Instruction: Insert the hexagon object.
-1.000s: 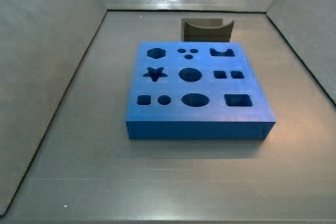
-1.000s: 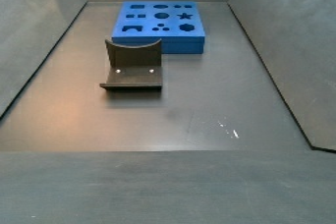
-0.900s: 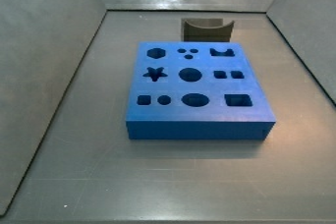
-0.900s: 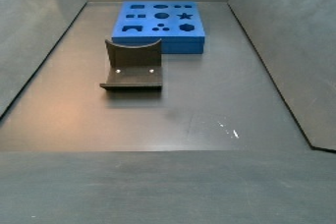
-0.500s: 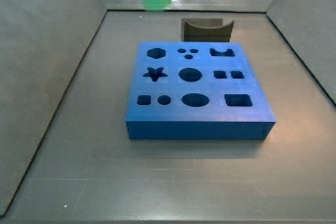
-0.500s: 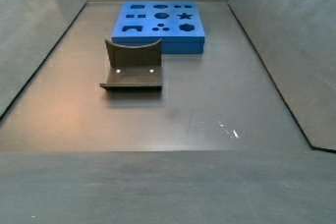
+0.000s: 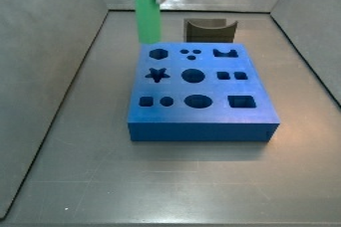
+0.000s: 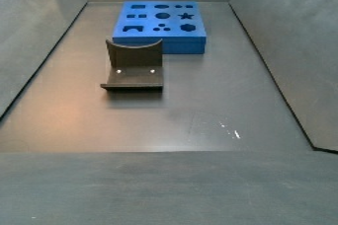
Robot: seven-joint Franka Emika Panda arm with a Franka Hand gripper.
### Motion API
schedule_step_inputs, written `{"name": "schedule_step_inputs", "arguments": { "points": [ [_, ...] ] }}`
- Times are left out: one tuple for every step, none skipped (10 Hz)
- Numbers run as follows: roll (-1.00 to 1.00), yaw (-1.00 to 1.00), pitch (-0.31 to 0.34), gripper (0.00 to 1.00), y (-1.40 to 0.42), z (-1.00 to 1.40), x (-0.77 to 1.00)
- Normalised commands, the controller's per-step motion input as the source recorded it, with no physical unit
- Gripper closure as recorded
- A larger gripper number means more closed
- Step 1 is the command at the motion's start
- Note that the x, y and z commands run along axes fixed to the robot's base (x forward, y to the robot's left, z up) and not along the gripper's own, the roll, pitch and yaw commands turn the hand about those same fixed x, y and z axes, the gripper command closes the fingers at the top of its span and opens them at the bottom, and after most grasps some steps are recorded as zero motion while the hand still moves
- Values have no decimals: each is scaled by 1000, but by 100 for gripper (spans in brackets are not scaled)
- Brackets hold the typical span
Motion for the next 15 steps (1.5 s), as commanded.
{"name": "schedule_step_inputs", "arguments": {
  "points": [
    [0, -426, 9, 100, 623, -877, 6],
    [29, -317, 53, 100, 594, -923, 400],
    [0, -274, 0, 100, 540, -800, 214],
    [-30, 0, -20, 100, 194, -246, 0],
    [-13, 0, 0, 100, 60, -140, 0],
    [0, -31, 0, 100, 63, -266, 0],
    [0, 0, 0, 100, 60, -320, 160],
    [16, 0, 10, 100, 109, -354, 280],
    [0, -6, 14, 100, 77, -391, 386],
    [0, -60, 0, 100, 71, -389, 320],
    [6, -17, -13, 100, 43, -443, 0],
    [13, -34, -77, 100, 20, -474, -203],
    [0, -66, -104, 100, 31, -417, -417],
    [0, -54, -93, 100, 6, -371, -414],
    [0, -3, -73, 100, 0, -391, -180]
  ]
}}
